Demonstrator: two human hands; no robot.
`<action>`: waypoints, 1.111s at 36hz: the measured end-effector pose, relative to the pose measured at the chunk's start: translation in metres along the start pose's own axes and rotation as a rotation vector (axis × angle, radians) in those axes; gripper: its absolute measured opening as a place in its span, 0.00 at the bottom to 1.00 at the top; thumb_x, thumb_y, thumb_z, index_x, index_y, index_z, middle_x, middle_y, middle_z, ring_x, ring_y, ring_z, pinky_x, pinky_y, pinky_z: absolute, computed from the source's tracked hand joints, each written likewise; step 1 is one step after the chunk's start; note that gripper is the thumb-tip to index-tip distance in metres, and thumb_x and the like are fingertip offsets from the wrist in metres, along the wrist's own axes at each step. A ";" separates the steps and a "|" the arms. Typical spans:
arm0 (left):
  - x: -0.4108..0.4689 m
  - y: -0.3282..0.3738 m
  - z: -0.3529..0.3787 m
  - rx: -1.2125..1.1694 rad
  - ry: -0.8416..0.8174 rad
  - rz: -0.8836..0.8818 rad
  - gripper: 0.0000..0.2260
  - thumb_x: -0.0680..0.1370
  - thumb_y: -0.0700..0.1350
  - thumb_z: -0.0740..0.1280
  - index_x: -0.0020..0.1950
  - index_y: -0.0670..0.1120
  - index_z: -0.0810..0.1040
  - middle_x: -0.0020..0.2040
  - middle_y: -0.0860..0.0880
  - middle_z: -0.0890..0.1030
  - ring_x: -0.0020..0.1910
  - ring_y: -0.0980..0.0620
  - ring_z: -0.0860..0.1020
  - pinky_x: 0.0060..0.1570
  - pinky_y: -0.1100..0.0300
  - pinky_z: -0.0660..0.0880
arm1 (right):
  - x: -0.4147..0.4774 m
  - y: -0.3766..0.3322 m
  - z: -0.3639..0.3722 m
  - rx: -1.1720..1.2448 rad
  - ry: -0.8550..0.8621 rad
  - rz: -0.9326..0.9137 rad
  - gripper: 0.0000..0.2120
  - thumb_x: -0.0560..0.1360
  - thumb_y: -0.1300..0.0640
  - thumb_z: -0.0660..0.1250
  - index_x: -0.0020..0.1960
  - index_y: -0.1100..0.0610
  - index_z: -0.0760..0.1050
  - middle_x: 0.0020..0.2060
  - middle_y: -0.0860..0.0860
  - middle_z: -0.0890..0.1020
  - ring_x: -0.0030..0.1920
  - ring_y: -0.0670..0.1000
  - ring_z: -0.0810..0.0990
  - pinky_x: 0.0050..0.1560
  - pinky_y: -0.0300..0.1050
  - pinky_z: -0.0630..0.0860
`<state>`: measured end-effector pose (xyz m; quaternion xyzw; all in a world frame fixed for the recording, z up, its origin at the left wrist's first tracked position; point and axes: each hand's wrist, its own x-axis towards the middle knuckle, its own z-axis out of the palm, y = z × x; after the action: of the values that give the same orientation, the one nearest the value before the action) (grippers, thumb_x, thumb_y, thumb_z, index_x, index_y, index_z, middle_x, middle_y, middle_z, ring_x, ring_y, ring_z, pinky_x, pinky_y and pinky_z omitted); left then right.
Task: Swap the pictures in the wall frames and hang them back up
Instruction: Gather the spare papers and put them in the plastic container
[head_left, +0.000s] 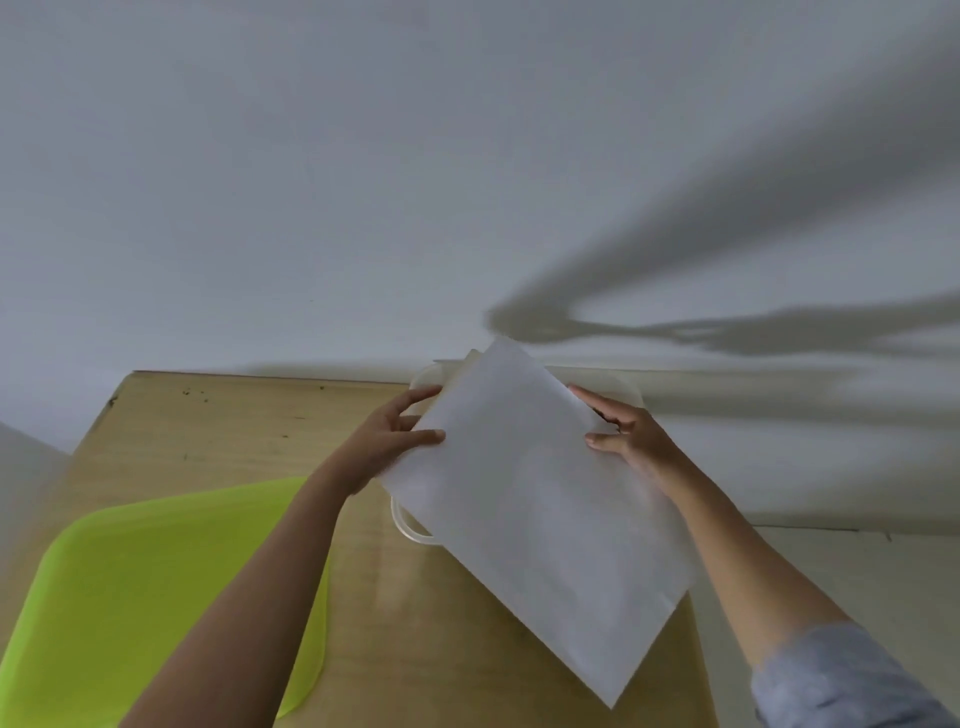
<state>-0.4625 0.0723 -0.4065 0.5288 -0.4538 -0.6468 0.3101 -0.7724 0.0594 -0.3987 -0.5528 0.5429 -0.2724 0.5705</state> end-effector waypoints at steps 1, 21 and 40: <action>0.002 0.001 0.002 0.029 -0.001 -0.004 0.27 0.69 0.43 0.74 0.64 0.59 0.70 0.52 0.49 0.84 0.51 0.49 0.82 0.50 0.55 0.76 | 0.003 -0.002 0.000 -0.034 -0.012 -0.004 0.28 0.73 0.72 0.62 0.68 0.51 0.69 0.64 0.42 0.73 0.56 0.30 0.73 0.48 0.21 0.68; -0.014 -0.048 0.018 -0.130 0.477 0.034 0.25 0.75 0.37 0.68 0.69 0.52 0.66 0.56 0.40 0.79 0.49 0.41 0.80 0.49 0.48 0.77 | 0.011 0.022 -0.036 -0.335 0.377 0.002 0.17 0.70 0.55 0.72 0.59 0.52 0.77 0.45 0.49 0.79 0.42 0.49 0.77 0.44 0.38 0.72; 0.003 -0.052 0.077 0.663 0.638 0.017 0.33 0.73 0.33 0.65 0.74 0.36 0.52 0.68 0.37 0.57 0.62 0.40 0.67 0.58 0.56 0.69 | 0.006 0.050 0.001 -0.366 0.605 -0.061 0.21 0.70 0.69 0.64 0.63 0.62 0.72 0.55 0.58 0.76 0.53 0.51 0.75 0.49 0.28 0.64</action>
<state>-0.5335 0.1100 -0.4529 0.7684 -0.5223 -0.2689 0.2537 -0.7845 0.0668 -0.4474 -0.5561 0.7103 -0.3389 0.2673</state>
